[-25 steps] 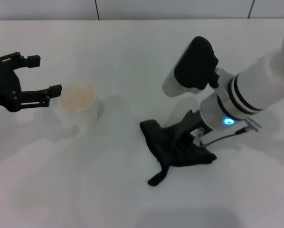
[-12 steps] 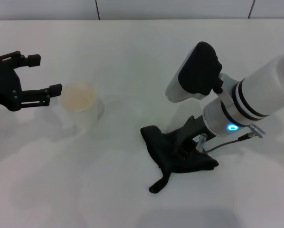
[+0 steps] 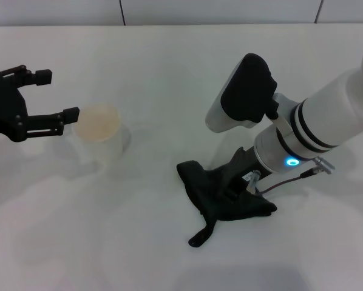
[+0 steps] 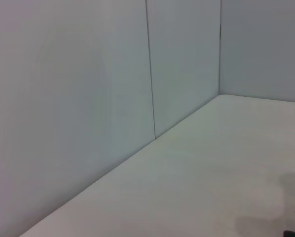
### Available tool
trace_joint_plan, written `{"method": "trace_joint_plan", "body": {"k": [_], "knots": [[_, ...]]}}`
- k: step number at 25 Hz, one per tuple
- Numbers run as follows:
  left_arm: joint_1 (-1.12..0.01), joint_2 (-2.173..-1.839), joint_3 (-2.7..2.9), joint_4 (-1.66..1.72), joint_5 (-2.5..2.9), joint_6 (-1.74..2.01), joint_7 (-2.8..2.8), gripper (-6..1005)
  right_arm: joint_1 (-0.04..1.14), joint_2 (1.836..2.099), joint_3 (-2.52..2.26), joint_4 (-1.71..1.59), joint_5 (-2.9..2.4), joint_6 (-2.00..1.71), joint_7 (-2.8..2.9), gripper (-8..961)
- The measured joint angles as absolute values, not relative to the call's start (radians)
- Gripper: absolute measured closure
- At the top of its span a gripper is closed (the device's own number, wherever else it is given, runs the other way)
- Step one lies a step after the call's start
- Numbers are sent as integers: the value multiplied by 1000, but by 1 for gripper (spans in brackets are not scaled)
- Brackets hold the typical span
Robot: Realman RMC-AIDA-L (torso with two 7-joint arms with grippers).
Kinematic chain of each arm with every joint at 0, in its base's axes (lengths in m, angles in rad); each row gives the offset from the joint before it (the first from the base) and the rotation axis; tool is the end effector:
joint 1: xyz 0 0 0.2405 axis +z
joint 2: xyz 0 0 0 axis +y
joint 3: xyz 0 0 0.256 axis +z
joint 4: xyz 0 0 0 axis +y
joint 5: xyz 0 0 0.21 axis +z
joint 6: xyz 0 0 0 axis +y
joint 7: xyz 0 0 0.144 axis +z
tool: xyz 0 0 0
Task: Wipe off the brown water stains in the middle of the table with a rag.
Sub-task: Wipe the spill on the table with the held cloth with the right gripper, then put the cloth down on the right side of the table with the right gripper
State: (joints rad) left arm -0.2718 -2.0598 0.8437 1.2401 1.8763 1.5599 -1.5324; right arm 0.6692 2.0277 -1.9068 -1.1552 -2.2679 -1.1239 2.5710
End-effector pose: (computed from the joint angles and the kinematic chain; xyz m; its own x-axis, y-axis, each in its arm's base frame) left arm -0.2587 0.3111 0.0873 0.9051 0.1672 0.3910 0.3392 -0.8384 -0.4267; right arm 0.1483 0.3348 -0.1027 0.8785 -0.4271 0.2141 -0.3734 -0.8934 -0.2500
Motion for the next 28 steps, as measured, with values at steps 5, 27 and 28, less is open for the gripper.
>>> {"method": "trace_joint_plan", "body": {"k": [5, 27, 28], "knots": [[-273, -2059, 844, 1241, 1876, 1560, -1530, 111, 669, 2028, -1905, -1153, -2267, -1120, 2572, 890], [-271, -2060, 844, 1239, 1876, 1560, -1525, 112, 589, 2015, -1794, -1255, -2289, -1192, 2551, 879], [-271, -2060, 844, 1239, 1876, 1560, -1525, 112, 589, 2014, -1793, -1256, -2289, -1193, 2551, 879]]}}
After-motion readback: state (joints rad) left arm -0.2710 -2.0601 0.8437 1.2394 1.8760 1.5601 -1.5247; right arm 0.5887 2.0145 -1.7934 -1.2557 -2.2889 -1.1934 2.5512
